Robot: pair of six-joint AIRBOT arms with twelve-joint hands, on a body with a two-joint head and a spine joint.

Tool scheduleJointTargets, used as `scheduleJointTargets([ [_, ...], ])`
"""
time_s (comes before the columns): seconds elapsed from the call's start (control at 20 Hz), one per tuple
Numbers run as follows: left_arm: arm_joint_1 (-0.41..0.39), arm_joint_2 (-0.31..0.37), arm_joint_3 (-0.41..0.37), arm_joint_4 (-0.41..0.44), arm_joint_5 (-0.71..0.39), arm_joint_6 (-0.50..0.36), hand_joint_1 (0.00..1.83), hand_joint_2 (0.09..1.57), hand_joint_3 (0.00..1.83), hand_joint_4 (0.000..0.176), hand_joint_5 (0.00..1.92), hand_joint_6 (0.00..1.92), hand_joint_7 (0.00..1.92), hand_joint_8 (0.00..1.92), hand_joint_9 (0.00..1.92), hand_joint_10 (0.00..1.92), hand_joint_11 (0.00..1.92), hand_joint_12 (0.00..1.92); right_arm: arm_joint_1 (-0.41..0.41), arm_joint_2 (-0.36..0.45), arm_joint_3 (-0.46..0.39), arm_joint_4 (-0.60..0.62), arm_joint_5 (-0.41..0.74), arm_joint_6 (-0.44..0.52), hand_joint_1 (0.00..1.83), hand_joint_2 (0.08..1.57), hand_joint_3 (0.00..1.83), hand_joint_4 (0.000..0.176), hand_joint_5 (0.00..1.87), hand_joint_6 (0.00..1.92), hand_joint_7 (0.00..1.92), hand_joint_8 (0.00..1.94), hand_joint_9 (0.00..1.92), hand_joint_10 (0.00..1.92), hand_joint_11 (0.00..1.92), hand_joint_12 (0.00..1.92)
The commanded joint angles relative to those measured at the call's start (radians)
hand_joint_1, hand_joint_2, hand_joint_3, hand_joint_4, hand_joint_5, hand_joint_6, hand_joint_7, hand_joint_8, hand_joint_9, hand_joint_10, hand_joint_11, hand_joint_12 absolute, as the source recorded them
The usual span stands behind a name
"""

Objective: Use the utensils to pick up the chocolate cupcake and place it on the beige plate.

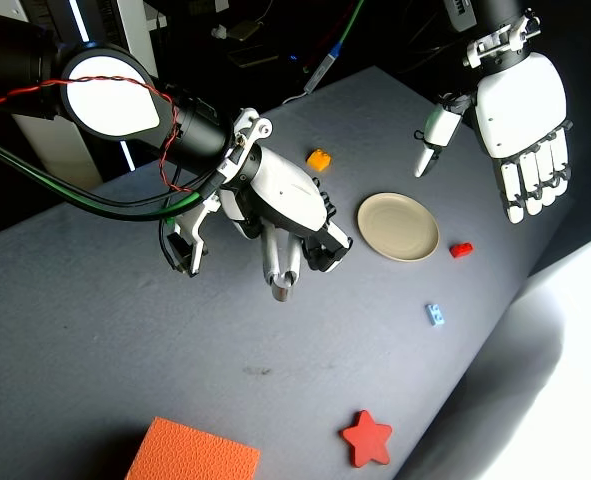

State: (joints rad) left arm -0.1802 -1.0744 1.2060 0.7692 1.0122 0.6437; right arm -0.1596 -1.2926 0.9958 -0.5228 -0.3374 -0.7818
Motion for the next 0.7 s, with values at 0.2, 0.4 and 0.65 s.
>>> scheduleJointTargets([
  [0.2, -0.010, 0.009, 0.002, 0.067, -0.023, 0.008, 0.47, 0.89, 0.00, 0.000, 0.03, 0.01, 0.00, 0.00, 0.00, 0.00, 0.00, 0.00, 0.000, -0.002, 0.008, -0.021, 0.088, 0.002, 0.93, 1.10, 0.00, 0.000, 0.73, 0.01, 0.77, 0.01, 0.75, 0.01, 0.20, 1.23],
  [0.4, -0.010, 0.009, 0.002, 0.067, -0.023, 0.008, 0.47, 0.89, 0.00, 0.000, 0.05, 0.01, 0.01, 0.00, 0.00, 0.00, 0.01, 0.00, 0.000, -0.002, 0.008, -0.021, 0.088, 0.002, 0.91, 1.12, 0.00, 0.000, 0.72, 0.00, 0.78, 0.01, 0.77, 0.02, 0.21, 1.24],
  [0.65, -0.010, 0.009, 0.003, 0.067, -0.023, 0.008, 0.45, 0.89, 0.00, 0.000, 0.03, 0.00, 0.00, 0.00, 0.00, 0.00, 0.00, 0.00, 0.001, -0.002, 0.008, -0.022, 0.088, 0.002, 0.98, 1.11, 0.00, 0.000, 0.75, 0.00, 0.80, 0.00, 0.76, 0.00, 0.19, 1.24],
])
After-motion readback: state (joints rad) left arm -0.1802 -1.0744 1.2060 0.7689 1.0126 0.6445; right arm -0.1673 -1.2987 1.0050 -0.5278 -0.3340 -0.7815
